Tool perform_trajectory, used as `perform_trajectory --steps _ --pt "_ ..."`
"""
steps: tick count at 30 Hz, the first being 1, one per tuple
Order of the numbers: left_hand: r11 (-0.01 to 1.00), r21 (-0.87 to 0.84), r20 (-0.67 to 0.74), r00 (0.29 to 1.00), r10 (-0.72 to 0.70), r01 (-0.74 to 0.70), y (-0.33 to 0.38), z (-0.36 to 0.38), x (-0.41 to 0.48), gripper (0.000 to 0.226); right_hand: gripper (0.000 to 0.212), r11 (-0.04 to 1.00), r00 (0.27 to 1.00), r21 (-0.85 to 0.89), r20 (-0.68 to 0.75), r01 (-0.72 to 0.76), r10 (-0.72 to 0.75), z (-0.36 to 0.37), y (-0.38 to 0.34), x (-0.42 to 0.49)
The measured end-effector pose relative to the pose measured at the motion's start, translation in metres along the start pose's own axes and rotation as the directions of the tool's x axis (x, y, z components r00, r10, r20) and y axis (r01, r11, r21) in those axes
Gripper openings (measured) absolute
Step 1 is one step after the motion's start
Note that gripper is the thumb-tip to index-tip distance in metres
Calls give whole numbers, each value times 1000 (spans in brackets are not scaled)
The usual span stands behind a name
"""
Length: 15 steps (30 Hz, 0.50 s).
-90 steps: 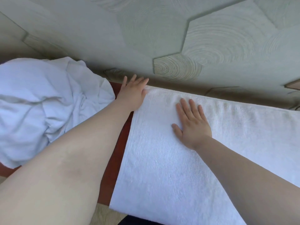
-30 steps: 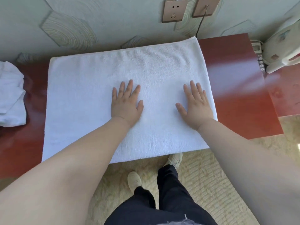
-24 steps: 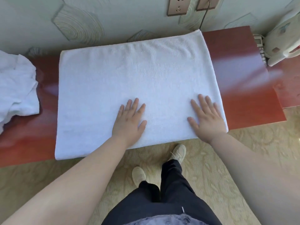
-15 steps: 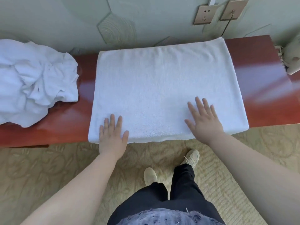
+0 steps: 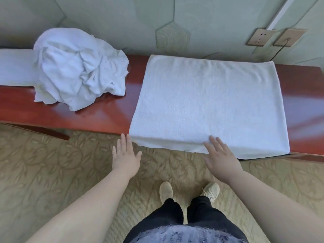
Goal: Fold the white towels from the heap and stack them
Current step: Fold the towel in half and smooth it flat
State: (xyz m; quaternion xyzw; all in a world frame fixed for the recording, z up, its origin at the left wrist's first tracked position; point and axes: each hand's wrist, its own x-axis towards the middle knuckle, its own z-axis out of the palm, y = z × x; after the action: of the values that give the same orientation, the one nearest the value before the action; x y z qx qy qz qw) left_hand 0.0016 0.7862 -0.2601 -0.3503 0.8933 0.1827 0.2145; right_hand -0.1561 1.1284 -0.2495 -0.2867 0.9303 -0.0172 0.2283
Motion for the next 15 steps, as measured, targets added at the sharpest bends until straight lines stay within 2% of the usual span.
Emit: perform_trajectory --steps 1,3,5,8,10,12,13,15 --pt "986 -152 -1 998 -65 64 2 3 -4 82 48 999 997 46 -67 -25 28 1 5 -7" --pt "862 -478 -1 981 -194 170 7 5 3 75 30 972 972 186 -155 -147 177 -1 19 -20" --pt "694 -679 74 963 -259 239 18 -3 18 66 29 895 928 310 -85 -322 363 -3 34 -28" --pt "518 -783 260 937 -232 345 25 -13 45 63 43 811 870 350 19 -468 494 -2 67 -30" --pt "428 -798 370 905 -208 424 17 -9 60 74 50 735 835 439 68 -517 547 -2 87 -28" --pt "411 -787 411 887 -210 461 12 -7 64 98 53 641 783 510 109 -573 613 -2 104 -24" --pt "426 -793 378 900 -219 437 9 -6 64 97 54 590 751 538 129 -602 648 -2 112 -23" --pt "488 -789 297 928 -226 372 10 -3 58 80 56 454 664 600 179 -658 726 -1 129 -21"
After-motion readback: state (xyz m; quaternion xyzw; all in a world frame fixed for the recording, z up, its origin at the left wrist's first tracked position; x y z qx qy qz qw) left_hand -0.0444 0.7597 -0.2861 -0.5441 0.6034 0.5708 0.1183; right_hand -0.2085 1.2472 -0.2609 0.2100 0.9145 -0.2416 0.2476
